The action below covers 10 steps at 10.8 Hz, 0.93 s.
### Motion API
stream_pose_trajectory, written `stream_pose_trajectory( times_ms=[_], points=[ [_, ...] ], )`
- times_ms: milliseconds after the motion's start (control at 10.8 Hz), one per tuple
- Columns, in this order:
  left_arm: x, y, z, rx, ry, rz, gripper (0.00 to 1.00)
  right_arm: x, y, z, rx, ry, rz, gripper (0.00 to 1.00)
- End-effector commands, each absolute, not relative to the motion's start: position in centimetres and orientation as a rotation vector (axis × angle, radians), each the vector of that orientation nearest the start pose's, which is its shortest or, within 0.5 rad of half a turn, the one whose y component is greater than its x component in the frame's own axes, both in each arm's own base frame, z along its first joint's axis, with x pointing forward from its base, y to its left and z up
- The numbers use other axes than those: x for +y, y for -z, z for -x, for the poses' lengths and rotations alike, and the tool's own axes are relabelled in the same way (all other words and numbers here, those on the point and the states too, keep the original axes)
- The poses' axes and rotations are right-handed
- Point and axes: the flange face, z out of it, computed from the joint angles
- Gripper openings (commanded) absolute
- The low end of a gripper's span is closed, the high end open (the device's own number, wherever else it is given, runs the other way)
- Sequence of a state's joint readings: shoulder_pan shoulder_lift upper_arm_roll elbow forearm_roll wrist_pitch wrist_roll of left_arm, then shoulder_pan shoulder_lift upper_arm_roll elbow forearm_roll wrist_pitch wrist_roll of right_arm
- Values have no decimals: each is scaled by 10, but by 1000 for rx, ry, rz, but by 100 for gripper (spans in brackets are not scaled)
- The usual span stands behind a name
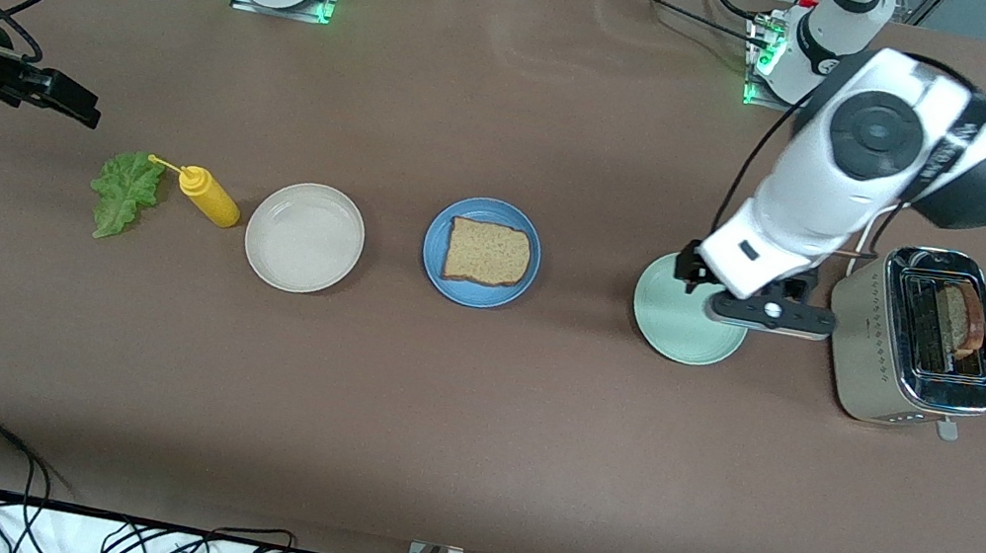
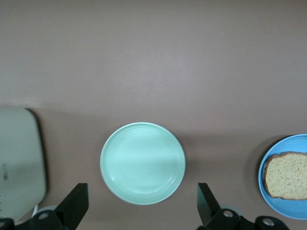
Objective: Make sandwich in blue plate with both arms
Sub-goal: 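Raise the left gripper back toward the toaster while the right gripper reaches the lettuce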
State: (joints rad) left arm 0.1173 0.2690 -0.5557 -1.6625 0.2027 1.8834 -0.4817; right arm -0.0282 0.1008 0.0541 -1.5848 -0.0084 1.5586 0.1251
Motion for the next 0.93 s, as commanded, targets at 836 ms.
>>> stream_pose_trajectory(
  times_ms=[836],
  points=[
    [-22, -601, -547, 163, 8, 3176, 100, -5, -554, -594, 162, -168, 3203, 100]
  ],
)
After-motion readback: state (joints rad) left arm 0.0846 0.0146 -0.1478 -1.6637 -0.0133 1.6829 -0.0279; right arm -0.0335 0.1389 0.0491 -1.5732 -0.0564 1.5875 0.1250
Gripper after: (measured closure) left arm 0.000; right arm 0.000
